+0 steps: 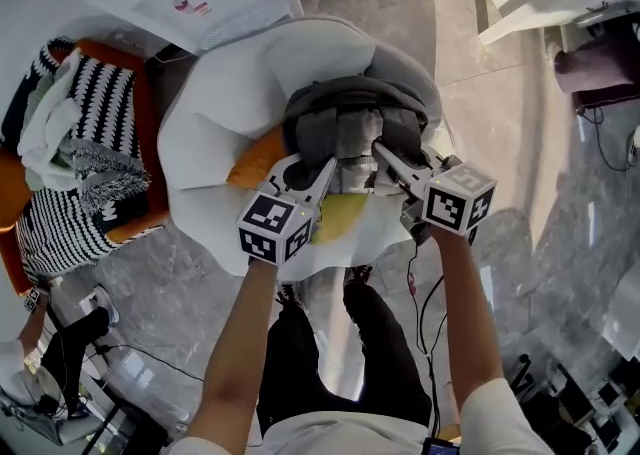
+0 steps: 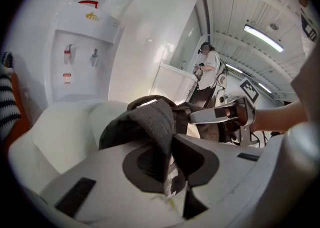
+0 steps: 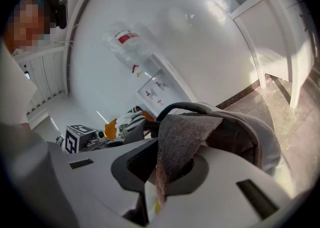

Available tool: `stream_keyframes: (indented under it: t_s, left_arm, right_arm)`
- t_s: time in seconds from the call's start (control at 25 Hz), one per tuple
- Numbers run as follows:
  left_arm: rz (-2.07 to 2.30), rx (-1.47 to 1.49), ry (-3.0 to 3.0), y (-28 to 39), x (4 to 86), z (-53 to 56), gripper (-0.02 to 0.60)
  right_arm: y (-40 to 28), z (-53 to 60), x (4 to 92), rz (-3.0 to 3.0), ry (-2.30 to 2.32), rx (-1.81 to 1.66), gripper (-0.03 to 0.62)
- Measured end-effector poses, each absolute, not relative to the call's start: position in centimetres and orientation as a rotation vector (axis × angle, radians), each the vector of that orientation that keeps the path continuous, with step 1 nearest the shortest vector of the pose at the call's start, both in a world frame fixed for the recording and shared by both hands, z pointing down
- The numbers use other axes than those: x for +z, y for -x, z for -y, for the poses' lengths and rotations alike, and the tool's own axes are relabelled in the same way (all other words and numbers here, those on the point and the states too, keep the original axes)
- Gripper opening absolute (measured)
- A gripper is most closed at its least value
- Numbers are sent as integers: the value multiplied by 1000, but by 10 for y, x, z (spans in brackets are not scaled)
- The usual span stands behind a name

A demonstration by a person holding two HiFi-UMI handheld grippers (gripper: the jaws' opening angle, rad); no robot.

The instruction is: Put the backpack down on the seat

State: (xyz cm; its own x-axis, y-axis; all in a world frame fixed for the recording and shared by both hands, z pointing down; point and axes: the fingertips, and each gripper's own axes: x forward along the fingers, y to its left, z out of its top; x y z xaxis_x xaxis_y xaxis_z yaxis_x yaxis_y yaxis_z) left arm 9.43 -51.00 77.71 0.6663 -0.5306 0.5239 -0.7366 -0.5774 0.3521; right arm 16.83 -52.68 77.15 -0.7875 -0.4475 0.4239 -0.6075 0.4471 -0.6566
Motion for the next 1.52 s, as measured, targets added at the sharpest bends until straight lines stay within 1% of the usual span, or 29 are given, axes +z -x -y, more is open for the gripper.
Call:
stream_keyframes:
  t_s: [0.32,0.6,0.68,0.76,0.8,0.84,0.96,1.08,1.2,1.32,1.52]
  left_arm:
    - [958,470,-2214,-94,809,512,69]
    - [977,392,-2088,-91,828,519,94]
    - [990,392,-2075,-91,831,523,125]
    - [986,407,-2068,-92,835,524,218]
    - [986,419,-2069,-92,837,525,244]
    - [991,431,-2071,-91,838,526,260]
    - [1016,444,-2074,-86,841,529,310]
    - [1026,437,-2069,-83,843,531,318]
    - [1065,470,-2064,-75,848,530,318]
    - [1107,492,-2049,-67,851,528,318]
    - [1139,458,-2022,-58,845,524,319]
  right_arm:
    - [-170,532,804,2435,-909,1276,31]
    - [-170,539,816,2430,-905,1275,31]
    - [-171,541,818,2430,-905,1266,31]
    - [-174,544,820,2424,-928,1242,46]
    - [-176,545,822,2417,-947,1230,57]
    - [-177,547,824,2409,-971,1218,66]
    - [-180,552,828,2394,-1061,1187,128]
    - [-186,554,834,2359,-1119,1171,158]
    - [-195,555,842,2286,-1195,1114,166]
    - [-204,553,843,2243,-1244,1060,196]
    - [-214,545,840,2223,-1248,1012,196]
